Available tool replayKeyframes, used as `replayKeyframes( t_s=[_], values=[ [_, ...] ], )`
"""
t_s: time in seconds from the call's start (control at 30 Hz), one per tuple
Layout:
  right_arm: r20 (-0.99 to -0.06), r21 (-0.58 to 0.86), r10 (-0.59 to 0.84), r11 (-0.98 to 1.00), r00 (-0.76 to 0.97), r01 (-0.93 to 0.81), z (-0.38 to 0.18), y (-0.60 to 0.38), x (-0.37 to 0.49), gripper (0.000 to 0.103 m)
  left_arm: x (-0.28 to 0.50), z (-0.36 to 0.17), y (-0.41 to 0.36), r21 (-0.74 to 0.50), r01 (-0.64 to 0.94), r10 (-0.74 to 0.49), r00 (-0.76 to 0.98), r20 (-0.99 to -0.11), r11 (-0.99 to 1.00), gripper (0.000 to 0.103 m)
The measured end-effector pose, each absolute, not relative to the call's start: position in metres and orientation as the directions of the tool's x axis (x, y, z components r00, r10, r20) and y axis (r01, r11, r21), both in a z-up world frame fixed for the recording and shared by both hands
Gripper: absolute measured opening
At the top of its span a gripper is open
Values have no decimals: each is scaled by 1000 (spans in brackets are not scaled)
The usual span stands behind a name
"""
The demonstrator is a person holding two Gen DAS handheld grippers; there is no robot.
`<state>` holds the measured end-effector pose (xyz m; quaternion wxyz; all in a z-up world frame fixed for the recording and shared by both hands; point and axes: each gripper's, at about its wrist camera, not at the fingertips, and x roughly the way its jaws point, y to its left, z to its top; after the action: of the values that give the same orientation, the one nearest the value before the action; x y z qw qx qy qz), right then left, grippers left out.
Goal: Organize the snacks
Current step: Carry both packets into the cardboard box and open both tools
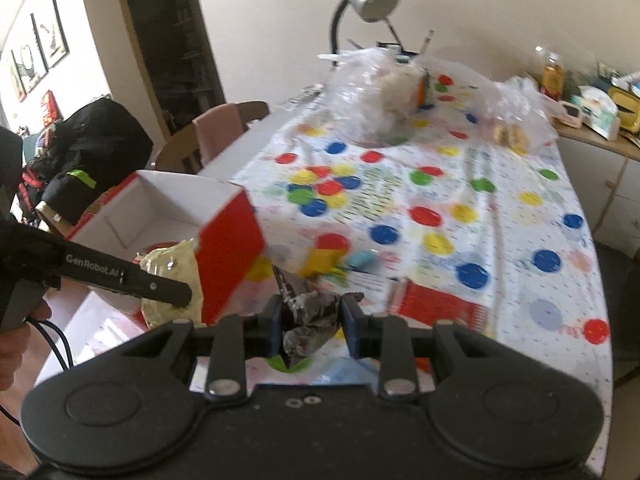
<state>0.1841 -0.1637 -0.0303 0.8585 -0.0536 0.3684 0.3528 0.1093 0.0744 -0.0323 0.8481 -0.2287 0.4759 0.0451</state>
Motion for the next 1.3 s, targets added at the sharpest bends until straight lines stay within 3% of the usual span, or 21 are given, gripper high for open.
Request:
replayKeyframes(
  t_s=[0.63,1.03,1.3],
  values=[
    [-668,188,618,679,415,-710,-28,-18,159,29,73,-13,215,-287,-374,-26,570,-821,882,35],
    [-762,142,545,668,351,-730,-71,66,159,29,85,-46,284,-134,-433,101,478,-873,891,35],
    [-809,108,488,673,329,-732,-96,85,157,29,101,-75,295,-77,-401,112,428,-897,913,35]
  ],
)
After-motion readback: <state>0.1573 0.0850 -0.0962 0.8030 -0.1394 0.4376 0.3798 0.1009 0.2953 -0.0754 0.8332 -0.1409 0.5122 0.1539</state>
